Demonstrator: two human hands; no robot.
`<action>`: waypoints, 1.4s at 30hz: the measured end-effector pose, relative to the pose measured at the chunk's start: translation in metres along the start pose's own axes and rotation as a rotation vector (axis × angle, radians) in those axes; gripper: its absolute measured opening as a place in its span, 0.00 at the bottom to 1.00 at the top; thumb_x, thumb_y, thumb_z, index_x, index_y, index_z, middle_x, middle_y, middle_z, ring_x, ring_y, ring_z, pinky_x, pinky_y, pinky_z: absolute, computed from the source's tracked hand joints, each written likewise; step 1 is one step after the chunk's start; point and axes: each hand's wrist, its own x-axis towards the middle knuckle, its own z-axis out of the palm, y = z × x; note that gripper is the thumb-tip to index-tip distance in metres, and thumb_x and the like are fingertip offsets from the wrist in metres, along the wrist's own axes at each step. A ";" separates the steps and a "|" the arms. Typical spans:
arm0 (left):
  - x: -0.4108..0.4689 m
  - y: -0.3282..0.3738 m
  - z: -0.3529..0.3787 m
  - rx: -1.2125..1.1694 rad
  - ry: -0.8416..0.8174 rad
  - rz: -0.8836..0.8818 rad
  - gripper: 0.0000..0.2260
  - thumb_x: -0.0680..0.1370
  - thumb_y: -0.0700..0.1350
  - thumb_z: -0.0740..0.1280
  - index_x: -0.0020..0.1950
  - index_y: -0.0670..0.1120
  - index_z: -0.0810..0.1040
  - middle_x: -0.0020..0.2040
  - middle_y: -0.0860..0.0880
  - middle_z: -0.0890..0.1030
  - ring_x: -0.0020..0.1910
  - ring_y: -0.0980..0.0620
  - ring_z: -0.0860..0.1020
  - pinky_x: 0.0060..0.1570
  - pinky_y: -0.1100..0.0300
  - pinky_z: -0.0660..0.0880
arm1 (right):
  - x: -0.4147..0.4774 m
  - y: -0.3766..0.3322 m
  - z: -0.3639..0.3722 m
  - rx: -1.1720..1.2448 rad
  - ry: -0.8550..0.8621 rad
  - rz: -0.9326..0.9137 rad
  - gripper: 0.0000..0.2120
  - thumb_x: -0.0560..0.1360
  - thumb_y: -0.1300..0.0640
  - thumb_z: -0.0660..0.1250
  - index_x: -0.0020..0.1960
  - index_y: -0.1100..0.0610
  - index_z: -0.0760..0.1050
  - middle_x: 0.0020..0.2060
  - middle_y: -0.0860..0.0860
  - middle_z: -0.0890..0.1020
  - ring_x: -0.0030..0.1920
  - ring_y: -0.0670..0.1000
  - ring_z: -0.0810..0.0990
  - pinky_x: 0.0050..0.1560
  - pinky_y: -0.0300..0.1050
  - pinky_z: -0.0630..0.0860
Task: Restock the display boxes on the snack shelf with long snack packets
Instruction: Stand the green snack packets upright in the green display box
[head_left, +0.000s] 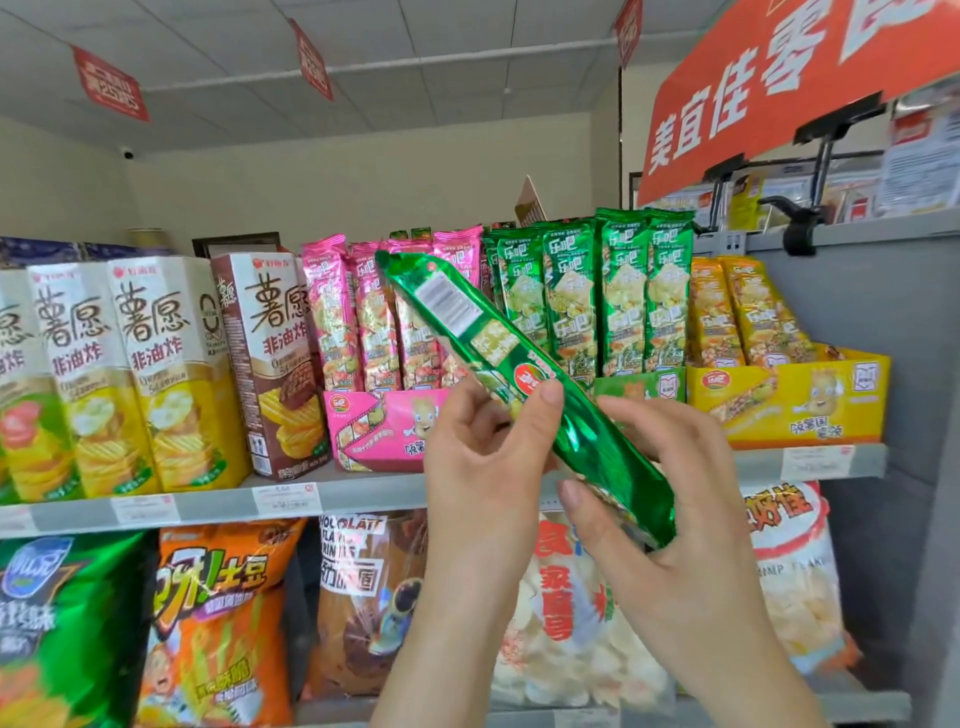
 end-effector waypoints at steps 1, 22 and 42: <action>0.002 0.002 -0.001 -0.004 0.022 0.027 0.16 0.71 0.51 0.74 0.43 0.42 0.71 0.35 0.44 0.70 0.36 0.47 0.73 0.39 0.43 0.76 | -0.002 0.002 -0.001 0.000 -0.004 0.011 0.19 0.73 0.50 0.69 0.63 0.48 0.71 0.55 0.49 0.73 0.59 0.46 0.74 0.55 0.30 0.69; 0.008 -0.006 -0.017 -0.185 -0.340 -0.032 0.14 0.69 0.54 0.76 0.52 0.52 0.84 0.48 0.51 0.83 0.47 0.54 0.79 0.49 0.58 0.76 | -0.008 -0.002 0.001 0.896 -0.182 0.665 0.27 0.64 0.36 0.75 0.52 0.55 0.84 0.36 0.56 0.84 0.28 0.52 0.80 0.26 0.38 0.74; -0.031 -0.022 -0.033 0.400 -0.422 -0.113 0.15 0.67 0.47 0.76 0.52 0.50 0.81 0.46 0.49 0.85 0.47 0.42 0.81 0.50 0.44 0.78 | 0.030 0.008 -0.004 0.524 0.133 0.365 0.19 0.69 0.54 0.73 0.60 0.48 0.78 0.44 0.50 0.87 0.45 0.47 0.85 0.47 0.40 0.79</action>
